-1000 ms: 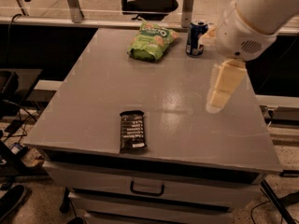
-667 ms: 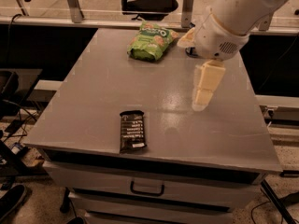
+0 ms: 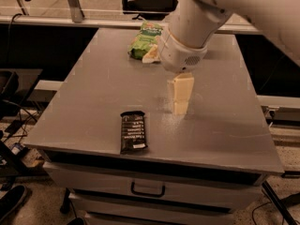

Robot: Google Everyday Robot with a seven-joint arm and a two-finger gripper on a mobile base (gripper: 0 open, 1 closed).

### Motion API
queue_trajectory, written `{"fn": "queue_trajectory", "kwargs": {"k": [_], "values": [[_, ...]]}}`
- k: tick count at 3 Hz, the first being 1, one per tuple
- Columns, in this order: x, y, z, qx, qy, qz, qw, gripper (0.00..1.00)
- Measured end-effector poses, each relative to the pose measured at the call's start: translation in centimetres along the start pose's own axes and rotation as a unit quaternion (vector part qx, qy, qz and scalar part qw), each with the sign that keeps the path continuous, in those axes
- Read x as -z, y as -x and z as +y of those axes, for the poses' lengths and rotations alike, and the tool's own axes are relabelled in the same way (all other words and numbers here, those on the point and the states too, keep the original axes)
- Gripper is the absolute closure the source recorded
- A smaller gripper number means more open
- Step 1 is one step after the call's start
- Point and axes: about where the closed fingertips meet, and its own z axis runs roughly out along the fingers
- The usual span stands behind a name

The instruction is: Move rxbar chocolate near green rice chip bag

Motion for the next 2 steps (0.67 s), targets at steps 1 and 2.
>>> {"fn": "queue_trajectory", "kwargs": {"k": [1,2], "values": [[-3.5,1.6,0.7,0.079,0.033,0.03,0.9959,0.0],[-5.1,2.1,1.2,0.116,0.05,0.045,0.991,0.0]]}}
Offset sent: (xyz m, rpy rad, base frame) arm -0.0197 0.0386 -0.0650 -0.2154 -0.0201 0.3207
